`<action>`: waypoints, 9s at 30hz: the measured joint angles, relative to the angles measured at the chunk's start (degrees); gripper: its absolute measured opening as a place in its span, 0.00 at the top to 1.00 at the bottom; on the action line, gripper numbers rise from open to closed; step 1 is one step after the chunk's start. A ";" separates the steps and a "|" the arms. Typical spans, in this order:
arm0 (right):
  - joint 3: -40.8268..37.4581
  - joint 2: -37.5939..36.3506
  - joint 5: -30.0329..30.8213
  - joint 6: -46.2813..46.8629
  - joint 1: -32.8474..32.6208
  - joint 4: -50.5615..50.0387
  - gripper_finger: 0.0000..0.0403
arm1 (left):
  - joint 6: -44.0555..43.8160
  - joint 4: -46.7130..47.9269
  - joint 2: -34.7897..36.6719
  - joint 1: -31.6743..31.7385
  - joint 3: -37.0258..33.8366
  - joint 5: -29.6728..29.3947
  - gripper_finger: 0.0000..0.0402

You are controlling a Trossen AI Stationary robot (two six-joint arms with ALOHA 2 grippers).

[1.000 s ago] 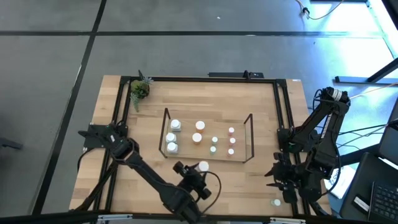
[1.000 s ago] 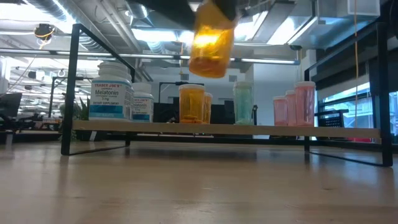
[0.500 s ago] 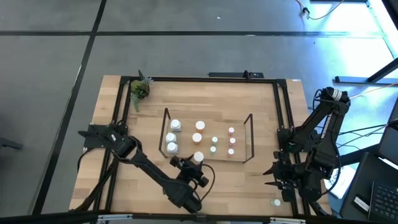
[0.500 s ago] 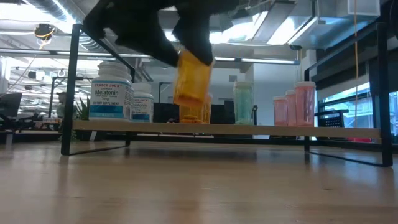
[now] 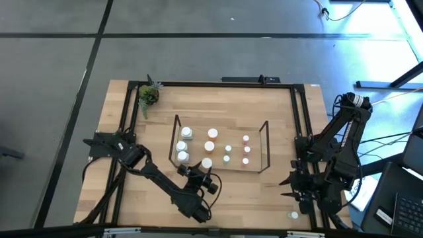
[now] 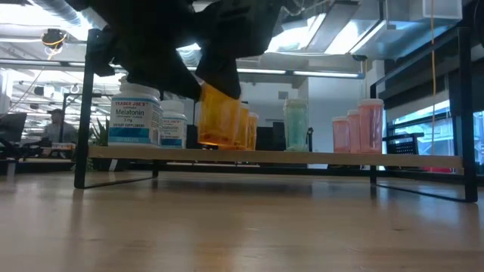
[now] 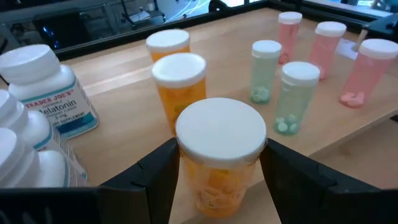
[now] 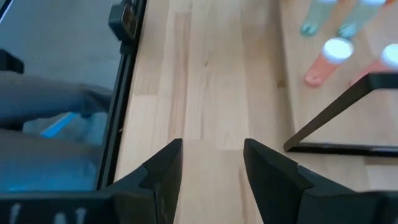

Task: Pick and place medicine bottles onto shelf by color
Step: Put the orange pill bottle on the shelf aligned with the other orange pill bottle, then put the light blue pill bottle on the shelf aligned with the other light blue pill bottle

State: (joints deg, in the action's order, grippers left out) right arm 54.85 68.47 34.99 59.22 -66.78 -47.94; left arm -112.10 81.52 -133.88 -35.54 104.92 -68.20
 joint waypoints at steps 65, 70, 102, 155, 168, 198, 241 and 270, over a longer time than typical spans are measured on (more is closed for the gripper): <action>0.00 0.02 -9.34 -5.75 0.00 0.15 0.57 | 0.16 -1.42 0.00 1.72 0.04 4.85 0.48; 0.00 0.02 -9.31 -5.75 0.00 0.28 0.57 | 2.54 -1.70 0.00 1.85 0.04 3.19 0.42; 0.00 0.02 -9.18 -5.74 0.01 0.35 0.57 | 12.81 5.50 -0.02 -1.02 8.08 -4.15 0.17; 0.02 0.02 -23.68 -1.08 0.11 3.69 0.57 | 58.74 -14.75 -0.04 -7.70 23.76 10.69 0.17; 0.02 0.58 -29.24 5.61 -0.64 4.13 0.57 | 58.76 -14.69 -0.04 -7.70 23.76 10.69 0.17; 0.02 17.91 -34.39 -2.61 -3.96 7.96 0.57 | 58.76 -14.71 -0.02 -7.48 23.74 10.67 0.17; 0.02 24.98 -28.41 -2.36 -3.93 11.24 0.57 | 58.70 -14.75 -0.02 -7.44 23.71 10.69 0.17; 0.02 24.96 -23.97 3.15 0.25 10.73 0.70 | 58.70 -14.75 -0.02 -7.44 23.71 10.69 0.18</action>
State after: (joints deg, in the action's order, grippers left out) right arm 54.87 93.43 11.01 62.37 -66.53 -37.21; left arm -53.41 66.76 -133.91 -42.98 128.64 -57.52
